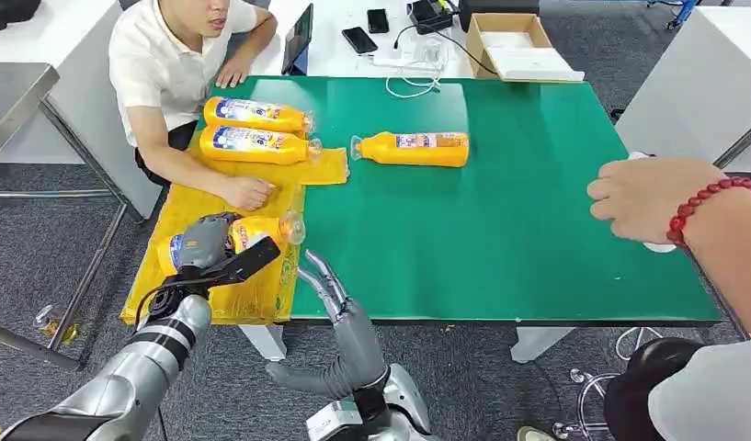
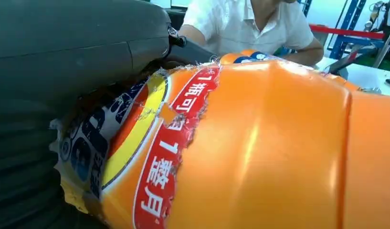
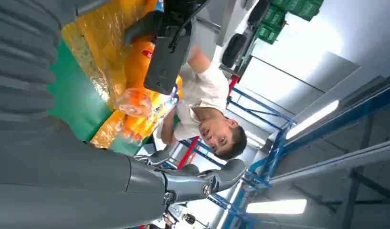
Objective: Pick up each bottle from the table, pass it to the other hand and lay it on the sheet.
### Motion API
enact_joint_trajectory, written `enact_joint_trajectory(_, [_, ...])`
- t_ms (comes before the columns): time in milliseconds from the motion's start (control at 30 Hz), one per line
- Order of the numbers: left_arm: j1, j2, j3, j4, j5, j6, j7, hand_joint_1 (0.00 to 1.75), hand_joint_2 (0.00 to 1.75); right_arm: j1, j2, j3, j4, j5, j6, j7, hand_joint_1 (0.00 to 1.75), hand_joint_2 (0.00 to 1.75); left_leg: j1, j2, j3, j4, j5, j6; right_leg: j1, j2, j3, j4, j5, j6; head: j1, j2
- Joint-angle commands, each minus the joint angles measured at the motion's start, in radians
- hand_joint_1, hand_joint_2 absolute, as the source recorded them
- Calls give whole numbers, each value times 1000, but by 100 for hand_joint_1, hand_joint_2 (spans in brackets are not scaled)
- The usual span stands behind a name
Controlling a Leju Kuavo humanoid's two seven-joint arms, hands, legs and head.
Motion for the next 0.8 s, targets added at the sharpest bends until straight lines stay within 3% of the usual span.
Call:
enact_joint_trajectory(33, [-20,-34,41,148,8,-86,52,175,175,62,14,-16,-54,-2,-2,3,0,175,0,0,2,-1,-1,-1,1,-1,2,-1,-1,-2,0,0])
enact_joint_trajectory(133, [-18,-48,59,156,44,-173,31,138,175,63,20,-26,-42,1,1,3,0,175,0,2,4,-2,-1,-1,0,0,4,-1,-1,-2,0,0])
enact_joint_trajectory(200, [-16,-52,54,151,57,-251,13,49,175,59,18,-26,-38,-3,1,3,0,175,0,2,5,-2,-1,-2,1,0,4,-2,-1,-2,0,0])
enact_joint_trajectory(267, [-20,-54,38,151,52,-294,6,12,175,54,19,-27,-30,-7,-1,3,0,175,0,2,4,-2,-1,-1,0,1,3,-1,-1,-1,0,0])
enact_joint_trajectory(367, [-31,-52,-19,166,3,-341,39,0,175,41,24,-25,-10,-11,-5,3,0,175,0,2,4,-1,-1,-1,0,0,3,-1,-1,-1,0,0])
enact_joint_trajectory(800, [7,-85,-70,188,-26,-376,72,0,175,36,19,-22,1,-16,-30,3,0,175,0,0,8,-4,0,-1,0,1,8,-3,-1,-3,0,0])
